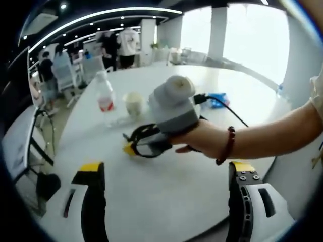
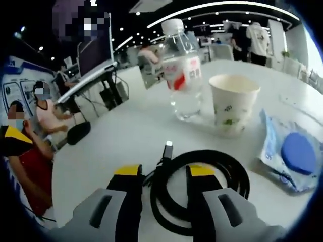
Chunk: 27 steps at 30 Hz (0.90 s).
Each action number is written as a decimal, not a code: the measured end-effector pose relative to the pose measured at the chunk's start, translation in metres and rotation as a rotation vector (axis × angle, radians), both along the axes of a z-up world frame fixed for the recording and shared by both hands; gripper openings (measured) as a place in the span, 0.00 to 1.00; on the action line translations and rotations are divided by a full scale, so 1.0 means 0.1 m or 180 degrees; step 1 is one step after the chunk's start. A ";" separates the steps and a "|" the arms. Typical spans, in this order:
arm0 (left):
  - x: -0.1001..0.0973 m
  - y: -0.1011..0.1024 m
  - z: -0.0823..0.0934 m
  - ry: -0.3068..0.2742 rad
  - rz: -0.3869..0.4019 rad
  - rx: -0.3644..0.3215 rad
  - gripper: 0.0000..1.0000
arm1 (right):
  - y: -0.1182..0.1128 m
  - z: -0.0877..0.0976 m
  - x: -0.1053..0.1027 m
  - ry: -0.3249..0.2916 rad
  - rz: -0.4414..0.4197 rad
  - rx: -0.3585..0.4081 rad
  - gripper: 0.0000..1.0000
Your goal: Arrange the tabletop items into an orderly group along one side of the table until the central work area is clear of visible clutter.
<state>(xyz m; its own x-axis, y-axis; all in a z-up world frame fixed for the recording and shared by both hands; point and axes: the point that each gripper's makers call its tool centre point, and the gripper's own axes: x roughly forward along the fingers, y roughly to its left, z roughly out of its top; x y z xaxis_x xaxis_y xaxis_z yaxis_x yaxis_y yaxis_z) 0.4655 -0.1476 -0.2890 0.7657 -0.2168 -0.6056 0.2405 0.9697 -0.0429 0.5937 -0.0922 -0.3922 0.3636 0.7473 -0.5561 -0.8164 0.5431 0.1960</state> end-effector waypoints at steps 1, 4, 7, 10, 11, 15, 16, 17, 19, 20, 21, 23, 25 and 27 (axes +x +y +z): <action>0.00 0.00 0.00 0.0005 -0.0011 0.0012 0.99 | -0.01 -0.01 0.00 -0.0004 0.0007 -0.0023 0.25; 0.00 -0.02 -0.02 0.0021 -0.0018 0.0009 0.99 | -0.02 0.01 0.01 0.0031 -0.0019 0.0014 0.23; -0.01 -0.04 -0.03 0.0039 -0.0030 0.0016 0.99 | 0.00 -0.02 -0.04 0.0330 -0.0127 0.0134 0.16; -0.01 -0.05 -0.04 0.0050 -0.0035 0.0030 0.99 | 0.00 -0.01 -0.05 0.0241 -0.0041 0.0096 0.12; -0.01 -0.05 -0.04 0.0051 -0.0038 0.0040 0.99 | 0.01 0.00 -0.07 0.0235 -0.0020 0.0093 0.12; -0.01 -0.05 -0.05 0.0071 -0.0055 0.0048 0.99 | 0.01 0.03 -0.10 0.0264 0.0036 0.0105 0.10; -0.01 -0.05 -0.05 0.0068 -0.0059 0.0052 0.99 | 0.01 0.06 -0.11 0.0250 0.0059 0.0109 0.10; -0.01 -0.06 -0.05 0.0063 -0.0060 0.0054 0.99 | 0.01 0.10 -0.13 0.0192 0.0125 0.0125 0.09; 0.00 -0.06 -0.05 0.0063 -0.0061 0.0054 0.99 | 0.00 0.15 -0.16 0.0118 0.0206 0.0116 0.09; 0.00 -0.06 -0.05 0.0065 -0.0072 0.0057 0.99 | 0.00 0.17 -0.17 0.0117 0.0225 0.0120 0.09; 0.01 -0.06 -0.05 0.0070 -0.0068 0.0057 0.99 | -0.01 0.18 -0.18 0.0121 0.0226 0.0125 0.09; 0.01 -0.07 -0.05 0.0072 -0.0076 0.0058 0.99 | -0.03 0.24 -0.19 0.0065 0.0258 0.0132 0.09; 0.02 -0.09 -0.05 0.0067 -0.0089 0.0056 0.99 | -0.05 0.32 -0.20 0.0038 0.0284 0.0180 0.09; 0.02 -0.11 -0.05 0.0070 -0.0112 0.0054 0.99 | -0.09 0.39 -0.21 0.0027 0.0264 0.0199 0.08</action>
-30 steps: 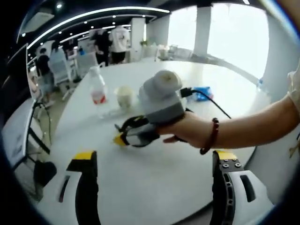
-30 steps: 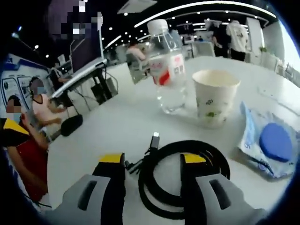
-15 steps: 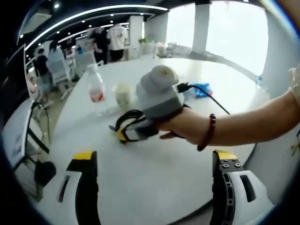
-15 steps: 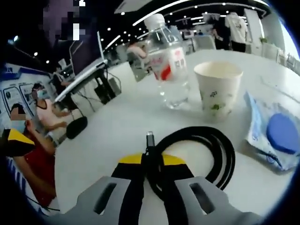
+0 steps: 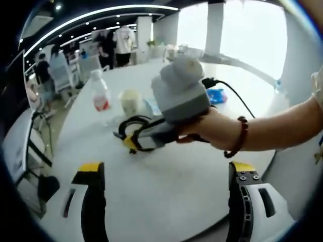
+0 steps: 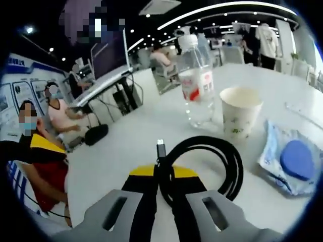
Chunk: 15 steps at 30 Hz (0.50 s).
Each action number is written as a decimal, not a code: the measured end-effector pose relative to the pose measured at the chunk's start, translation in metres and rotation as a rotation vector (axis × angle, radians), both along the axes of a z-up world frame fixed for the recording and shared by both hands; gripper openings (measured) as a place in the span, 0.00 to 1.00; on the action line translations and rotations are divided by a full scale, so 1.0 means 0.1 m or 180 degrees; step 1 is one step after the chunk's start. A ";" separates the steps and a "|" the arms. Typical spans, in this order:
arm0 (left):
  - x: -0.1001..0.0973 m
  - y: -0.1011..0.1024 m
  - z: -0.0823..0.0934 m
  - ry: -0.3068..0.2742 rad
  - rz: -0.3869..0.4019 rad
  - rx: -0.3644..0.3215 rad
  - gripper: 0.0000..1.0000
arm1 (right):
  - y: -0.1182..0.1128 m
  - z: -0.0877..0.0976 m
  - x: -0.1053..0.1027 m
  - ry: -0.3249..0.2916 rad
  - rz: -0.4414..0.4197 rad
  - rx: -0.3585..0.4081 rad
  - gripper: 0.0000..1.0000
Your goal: Arrange the tabletop items into an orderly group along one side of the table until the central work area is clear of visible clutter.
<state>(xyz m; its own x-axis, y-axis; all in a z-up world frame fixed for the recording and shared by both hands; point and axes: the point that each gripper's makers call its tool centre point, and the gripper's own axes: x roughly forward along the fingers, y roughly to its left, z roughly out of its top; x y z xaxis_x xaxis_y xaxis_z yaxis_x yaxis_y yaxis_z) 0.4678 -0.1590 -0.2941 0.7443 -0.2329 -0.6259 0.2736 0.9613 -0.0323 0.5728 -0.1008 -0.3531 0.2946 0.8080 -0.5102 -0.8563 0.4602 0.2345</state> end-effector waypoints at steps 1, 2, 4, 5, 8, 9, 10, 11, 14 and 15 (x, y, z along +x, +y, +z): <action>0.00 -0.01 0.00 0.0005 -0.0010 0.0002 0.99 | -0.01 0.01 0.00 -0.0005 -0.0001 0.0000 0.08; 0.00 -0.01 0.00 0.0006 -0.0012 0.0003 0.99 | -0.03 0.04 -0.01 -0.0024 -0.0009 0.0018 0.08; 0.01 -0.03 -0.01 0.0012 -0.0043 0.0011 0.99 | -0.09 0.13 -0.03 -0.0091 0.0009 0.0044 0.08; 0.01 -0.04 -0.02 0.0011 -0.0052 0.0008 0.99 | -0.11 0.17 -0.03 -0.0106 0.0007 0.0069 0.08; 0.02 -0.06 -0.02 0.0011 -0.0078 0.0005 0.99 | -0.18 0.28 -0.05 -0.0144 -0.0006 0.0126 0.08; 0.03 -0.07 -0.02 0.0008 -0.0086 0.0008 0.99 | -0.21 0.32 -0.05 -0.0180 -0.0011 0.0131 0.08; 0.03 -0.07 -0.02 0.0005 -0.0096 0.0011 0.99 | -0.24 0.36 -0.05 -0.0208 -0.0016 0.0141 0.08; 0.03 -0.08 -0.02 0.0009 -0.0106 0.0015 0.99 | -0.28 0.40 -0.04 -0.0237 -0.0031 0.0151 0.08; 0.02 -0.11 -0.04 0.0025 -0.0141 0.0024 0.99 | -0.38 0.49 -0.02 -0.0284 -0.0087 0.0171 0.08; 0.02 -0.12 -0.05 0.0038 -0.0154 0.0024 0.99 | -0.43 0.53 -0.01 -0.0312 -0.0115 0.0174 0.08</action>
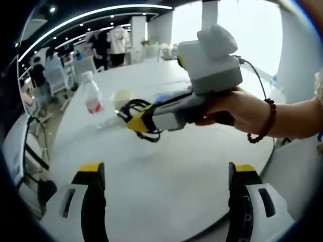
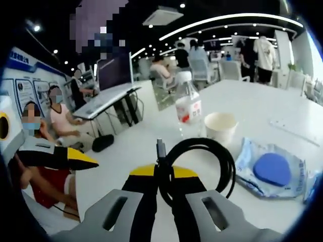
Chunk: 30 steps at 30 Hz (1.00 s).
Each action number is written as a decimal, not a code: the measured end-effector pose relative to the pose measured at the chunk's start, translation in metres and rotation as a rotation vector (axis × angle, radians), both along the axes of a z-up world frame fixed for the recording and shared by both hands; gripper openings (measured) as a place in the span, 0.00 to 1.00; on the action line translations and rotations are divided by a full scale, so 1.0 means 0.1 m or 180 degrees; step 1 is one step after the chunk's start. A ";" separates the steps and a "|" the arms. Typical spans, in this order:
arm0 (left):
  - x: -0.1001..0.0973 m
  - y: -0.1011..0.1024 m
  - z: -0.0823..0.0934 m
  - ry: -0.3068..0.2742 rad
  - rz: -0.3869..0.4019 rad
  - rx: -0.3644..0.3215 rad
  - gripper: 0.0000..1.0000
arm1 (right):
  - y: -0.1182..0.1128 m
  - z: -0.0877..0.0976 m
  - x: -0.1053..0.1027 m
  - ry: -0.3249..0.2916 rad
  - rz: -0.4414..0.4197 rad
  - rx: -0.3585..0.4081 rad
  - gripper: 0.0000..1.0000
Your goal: Arrange the tabletop items into an orderly group along one side of the table until the central work area is clear of visible clutter.
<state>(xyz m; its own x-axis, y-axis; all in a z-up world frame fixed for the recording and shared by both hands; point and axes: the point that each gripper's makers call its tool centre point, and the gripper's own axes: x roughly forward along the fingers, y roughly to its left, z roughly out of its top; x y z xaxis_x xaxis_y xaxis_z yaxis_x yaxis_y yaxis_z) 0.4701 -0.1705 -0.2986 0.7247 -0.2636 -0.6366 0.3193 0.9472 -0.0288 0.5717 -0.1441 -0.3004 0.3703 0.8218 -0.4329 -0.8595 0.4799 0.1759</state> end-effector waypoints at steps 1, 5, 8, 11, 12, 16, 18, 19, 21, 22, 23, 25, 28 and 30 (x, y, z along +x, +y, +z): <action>0.00 0.00 0.00 -0.0004 -0.0014 0.0000 0.99 | -0.03 0.02 0.01 -0.0025 -0.0014 -0.0006 0.08; 0.01 -0.02 0.01 -0.0015 -0.0038 -0.0005 0.99 | -0.28 0.09 0.08 -0.0075 -0.0195 -0.0044 0.08; 0.02 -0.02 0.01 -0.0010 -0.0055 0.0008 0.99 | -0.47 0.10 0.13 -0.0076 -0.0297 -0.0072 0.08; 0.04 -0.03 0.02 -0.0024 -0.0055 -0.0005 0.99 | -0.70 0.07 0.18 -0.0060 -0.0433 -0.0155 0.08; 0.04 -0.04 0.02 -0.0026 -0.0063 -0.0001 0.99 | -0.80 0.06 0.20 -0.0036 -0.0468 -0.0151 0.08; 0.04 -0.09 0.01 -0.0002 -0.0117 0.0021 0.99 | -1.10 0.05 0.24 -0.0074 -0.0577 -0.0261 0.08; 0.04 -0.08 0.00 0.0022 -0.0095 0.0020 0.99 | -1.23 0.05 0.26 -0.0080 -0.0628 -0.0299 0.08; 0.03 -0.06 -0.02 0.0053 -0.0074 0.0040 0.99 | -1.33 0.02 0.28 -0.0067 -0.0669 -0.0351 0.08; 0.04 -0.04 -0.01 0.0023 -0.0063 0.0088 0.99 | -1.48 -0.03 0.30 -0.0070 -0.0736 -0.0425 0.08; 0.05 -0.04 0.00 0.0021 -0.0055 0.0087 0.99 | -1.53 -0.04 0.31 -0.0071 -0.0762 -0.0459 0.08; 0.05 -0.04 0.00 0.0029 -0.0053 0.0077 0.99 | -1.59 -0.06 0.31 -0.0088 -0.0763 -0.0496 0.08; 0.05 -0.04 -0.01 0.0056 -0.0051 0.0064 0.99 | -1.68 -0.10 0.33 -0.0096 -0.0787 -0.0579 0.08; 0.04 -0.03 -0.03 0.0087 -0.0048 0.0064 0.99 | -1.77 -0.15 0.34 -0.0074 -0.0790 -0.0655 0.08; 0.03 -0.03 -0.04 0.0100 -0.0053 0.0052 0.99 | -1.85 -0.19 0.34 -0.0092 -0.0785 -0.0722 0.08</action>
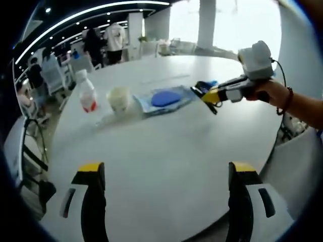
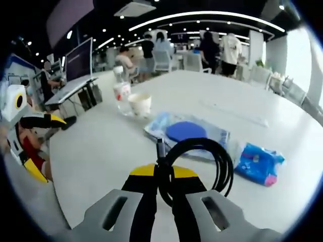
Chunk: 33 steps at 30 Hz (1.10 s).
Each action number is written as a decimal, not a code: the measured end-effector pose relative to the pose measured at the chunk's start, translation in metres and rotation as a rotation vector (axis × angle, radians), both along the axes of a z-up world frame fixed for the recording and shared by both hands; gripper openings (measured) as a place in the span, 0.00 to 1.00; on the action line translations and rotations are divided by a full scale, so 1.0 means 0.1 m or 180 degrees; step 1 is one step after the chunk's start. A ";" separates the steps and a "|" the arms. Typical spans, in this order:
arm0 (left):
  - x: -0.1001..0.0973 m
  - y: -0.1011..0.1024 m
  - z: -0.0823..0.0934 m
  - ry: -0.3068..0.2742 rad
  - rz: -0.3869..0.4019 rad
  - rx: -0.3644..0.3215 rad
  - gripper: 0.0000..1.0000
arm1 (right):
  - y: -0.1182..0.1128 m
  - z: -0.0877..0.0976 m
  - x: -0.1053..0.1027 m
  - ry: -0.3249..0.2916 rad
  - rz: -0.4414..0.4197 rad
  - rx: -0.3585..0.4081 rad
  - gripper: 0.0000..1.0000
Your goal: Arrange the tabletop items into an orderly group along one side of the table until the central work area is clear of visible clutter.
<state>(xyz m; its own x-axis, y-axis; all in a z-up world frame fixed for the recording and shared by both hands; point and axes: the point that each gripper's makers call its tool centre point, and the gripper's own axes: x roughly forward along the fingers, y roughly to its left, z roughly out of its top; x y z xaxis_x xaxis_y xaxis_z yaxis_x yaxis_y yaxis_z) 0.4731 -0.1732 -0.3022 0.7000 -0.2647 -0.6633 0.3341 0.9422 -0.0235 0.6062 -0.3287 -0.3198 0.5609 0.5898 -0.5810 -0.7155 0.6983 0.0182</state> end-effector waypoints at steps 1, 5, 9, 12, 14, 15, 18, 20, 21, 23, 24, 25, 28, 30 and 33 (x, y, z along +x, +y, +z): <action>0.00 -0.01 0.00 0.0002 -0.0004 -0.0012 0.99 | -0.03 -0.02 0.00 -0.0010 0.0009 -0.0046 0.08; -0.01 -0.01 -0.03 0.0030 -0.0035 -0.0002 0.99 | -0.17 -0.13 0.02 -0.0055 0.0029 -0.0247 0.08; -0.01 -0.02 -0.04 0.0044 -0.0044 -0.0011 0.99 | -0.29 -0.27 0.04 -0.0002 0.0009 -0.0330 0.09; -0.01 -0.04 -0.04 0.0048 -0.0056 -0.0012 0.99 | -0.34 -0.33 0.05 -0.0009 0.0022 -0.0387 0.09; -0.01 -0.04 -0.05 0.0048 -0.0064 -0.0010 0.99 | -0.37 -0.37 0.07 -0.0025 0.0040 -0.0451 0.09; -0.01 -0.05 -0.05 0.0056 -0.0064 -0.0010 0.99 | -0.38 -0.39 0.08 -0.0022 0.0032 -0.0455 0.09; -0.01 -0.07 -0.05 0.0032 -0.0091 -0.0042 0.99 | -0.40 -0.44 0.12 -0.0007 0.0041 -0.0466 0.09; 0.00 -0.08 -0.04 0.0019 -0.0082 -0.0066 0.99 | -0.40 -0.47 0.12 0.0004 0.0052 -0.0491 0.09; 0.00 -0.09 -0.04 0.0021 -0.0084 -0.0064 0.99 | -0.40 -0.48 0.12 0.0020 0.0048 -0.0495 0.09; 0.00 -0.08 -0.04 0.0030 -0.0079 -0.0047 0.99 | -0.40 -0.51 0.11 0.0045 0.0058 -0.0498 0.09; -0.01 -0.08 -0.05 0.0038 -0.0078 -0.0041 0.99 | -0.39 -0.52 0.11 0.0055 0.0067 -0.0498 0.09; -0.01 -0.07 -0.05 0.0038 -0.0073 -0.0044 0.99 | -0.38 -0.55 0.10 0.0073 0.0083 -0.0497 0.09; -0.01 -0.07 -0.04 0.0037 -0.0051 -0.0046 0.99 | -0.36 -0.61 0.07 0.0128 0.0125 -0.0516 0.09; -0.01 -0.06 -0.04 0.0037 -0.0043 -0.0045 0.99 | -0.35 -0.65 0.06 0.0157 0.0160 -0.0542 0.09; -0.01 -0.06 -0.03 0.0009 -0.0020 -0.0073 0.99 | -0.36 -0.70 0.06 0.0188 0.0155 -0.0574 0.10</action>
<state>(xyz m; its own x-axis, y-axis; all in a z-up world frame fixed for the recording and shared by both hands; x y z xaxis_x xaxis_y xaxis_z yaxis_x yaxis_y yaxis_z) 0.4724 -0.1794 -0.3047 0.6963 -0.2844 -0.6590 0.3399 0.9393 -0.0462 0.6121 -0.3651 -0.3903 0.4960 0.4987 -0.7108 -0.7500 0.6586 -0.0612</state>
